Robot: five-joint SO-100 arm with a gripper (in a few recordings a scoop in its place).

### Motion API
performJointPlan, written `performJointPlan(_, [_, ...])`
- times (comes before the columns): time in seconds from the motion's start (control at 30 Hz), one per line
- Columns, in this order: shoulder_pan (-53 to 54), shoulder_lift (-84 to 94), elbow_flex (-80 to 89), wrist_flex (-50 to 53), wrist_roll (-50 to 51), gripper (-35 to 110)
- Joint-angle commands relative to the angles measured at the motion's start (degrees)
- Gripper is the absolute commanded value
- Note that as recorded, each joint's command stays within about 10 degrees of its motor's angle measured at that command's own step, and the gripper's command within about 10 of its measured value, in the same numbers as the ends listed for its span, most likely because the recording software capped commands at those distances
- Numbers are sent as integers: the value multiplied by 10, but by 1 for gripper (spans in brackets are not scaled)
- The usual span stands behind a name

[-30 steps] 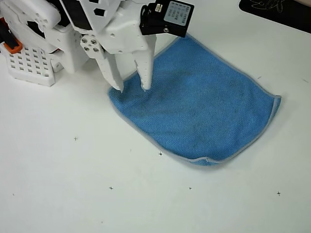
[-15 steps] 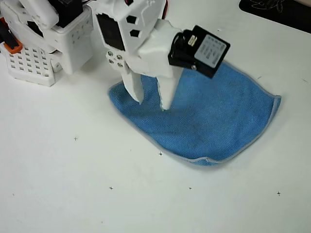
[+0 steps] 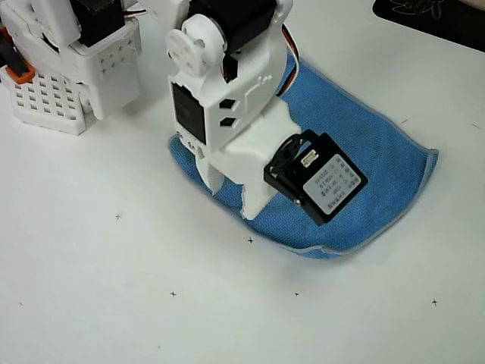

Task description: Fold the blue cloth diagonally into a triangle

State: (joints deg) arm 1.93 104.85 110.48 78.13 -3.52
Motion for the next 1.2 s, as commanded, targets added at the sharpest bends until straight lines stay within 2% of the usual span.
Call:
performJointPlan(0.0, [33,-11,-69,22,-23,25])
performJointPlan(0.3, [25,-121,-212,96,5,25])
performJointPlan(0.63, [11,-158,-188,143,206,25])
performJointPlan(0.83, [-9,-236,-299,174,186,25])
performJointPlan(1.17, [-11,-303,-388,192,179,25])
